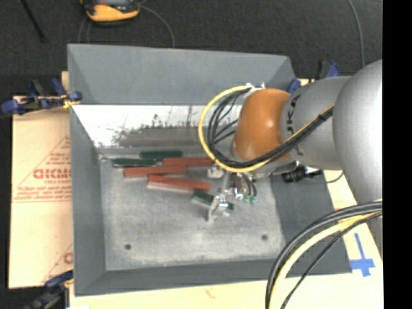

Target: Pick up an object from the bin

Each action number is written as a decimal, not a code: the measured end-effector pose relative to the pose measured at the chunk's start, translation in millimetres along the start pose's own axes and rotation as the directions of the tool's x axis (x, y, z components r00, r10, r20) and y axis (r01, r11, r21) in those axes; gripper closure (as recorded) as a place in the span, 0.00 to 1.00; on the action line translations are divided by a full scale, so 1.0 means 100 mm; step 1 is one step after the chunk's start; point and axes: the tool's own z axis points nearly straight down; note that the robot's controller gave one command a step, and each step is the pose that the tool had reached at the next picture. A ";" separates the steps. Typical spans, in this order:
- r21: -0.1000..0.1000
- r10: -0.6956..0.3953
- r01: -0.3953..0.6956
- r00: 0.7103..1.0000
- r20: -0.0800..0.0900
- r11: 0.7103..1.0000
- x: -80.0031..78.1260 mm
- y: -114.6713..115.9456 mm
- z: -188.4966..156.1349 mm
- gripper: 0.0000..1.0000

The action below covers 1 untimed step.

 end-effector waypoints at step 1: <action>0.002 0.111 -0.111 0.994 -0.008 0.994 0.00 0.10 -0.03 1.00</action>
Offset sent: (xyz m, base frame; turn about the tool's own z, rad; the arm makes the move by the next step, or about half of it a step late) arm 0.0000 0.0000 0.0000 0.0000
